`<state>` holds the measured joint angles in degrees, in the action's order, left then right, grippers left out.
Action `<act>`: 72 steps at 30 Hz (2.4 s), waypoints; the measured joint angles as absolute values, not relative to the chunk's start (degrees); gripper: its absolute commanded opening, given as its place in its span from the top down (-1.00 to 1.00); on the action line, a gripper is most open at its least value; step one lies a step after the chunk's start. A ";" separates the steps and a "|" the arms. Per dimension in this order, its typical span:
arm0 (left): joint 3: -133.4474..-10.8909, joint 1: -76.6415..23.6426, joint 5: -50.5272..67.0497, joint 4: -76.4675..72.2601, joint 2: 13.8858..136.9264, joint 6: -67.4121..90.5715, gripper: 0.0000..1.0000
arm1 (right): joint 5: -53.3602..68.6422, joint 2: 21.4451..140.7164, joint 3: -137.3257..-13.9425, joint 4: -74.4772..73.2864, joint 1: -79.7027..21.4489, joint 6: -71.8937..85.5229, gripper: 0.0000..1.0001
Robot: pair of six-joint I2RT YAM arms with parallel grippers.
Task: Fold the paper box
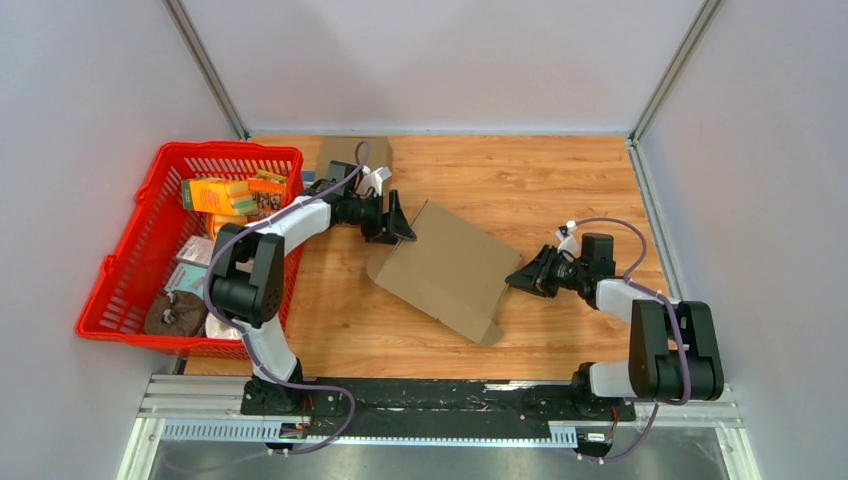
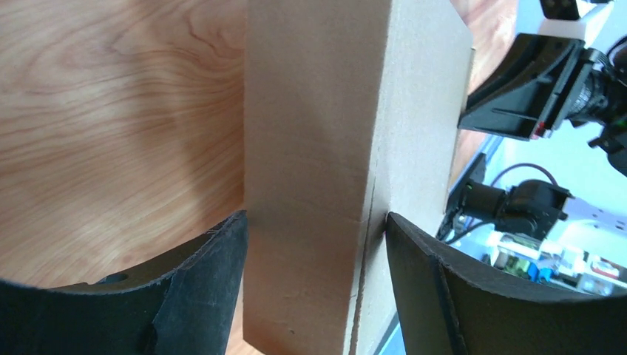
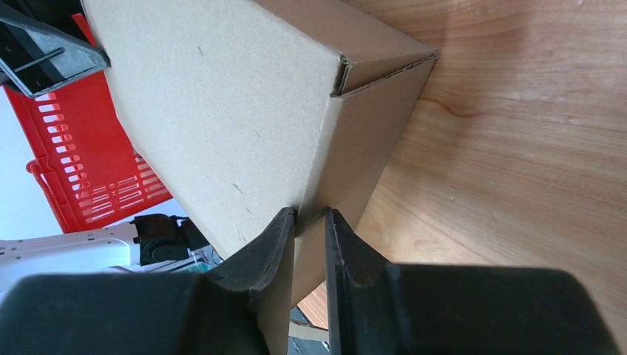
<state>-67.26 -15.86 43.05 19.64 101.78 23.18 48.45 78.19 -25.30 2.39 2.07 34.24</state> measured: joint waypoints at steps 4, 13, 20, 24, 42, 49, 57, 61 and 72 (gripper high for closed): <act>-67.46 -16.71 45.93 18.57 103.46 23.24 -0.47 | 49.04 78.63 -25.30 2.63 2.39 34.28 0.57; -67.00 -17.41 47.00 11.38 103.72 26.59 0.24 | 46.41 76.71 -25.32 -1.17 3.18 32.73 -0.17; -66.02 -19.31 49.84 11.25 103.61 30.89 0.43 | 35.00 66.52 -32.56 -18.68 3.09 29.06 -0.95; -65.84 -19.99 50.48 11.40 103.50 32.10 0.02 | 28.27 59.09 -39.70 -26.37 3.09 26.65 -1.00; -69.52 -19.86 46.00 17.32 105.23 28.21 -0.46 | 32.91 65.69 -31.40 -25.63 3.09 26.76 0.13; -70.13 -19.90 45.95 17.63 107.79 27.92 -0.49 | 36.99 69.41 -30.33 -19.92 3.88 27.64 0.54; -71.64 -20.18 46.92 19.33 108.66 25.08 -0.50 | 46.78 72.64 -27.24 -15.31 11.00 28.47 0.82; -71.64 -20.23 46.81 21.17 108.66 23.55 -0.51 | 50.28 75.05 -27.11 -14.22 12.84 28.71 0.88; -72.73 -20.25 49.71 20.29 110.74 23.99 -0.54 | 52.29 75.37 -26.15 -14.06 15.44 28.77 0.94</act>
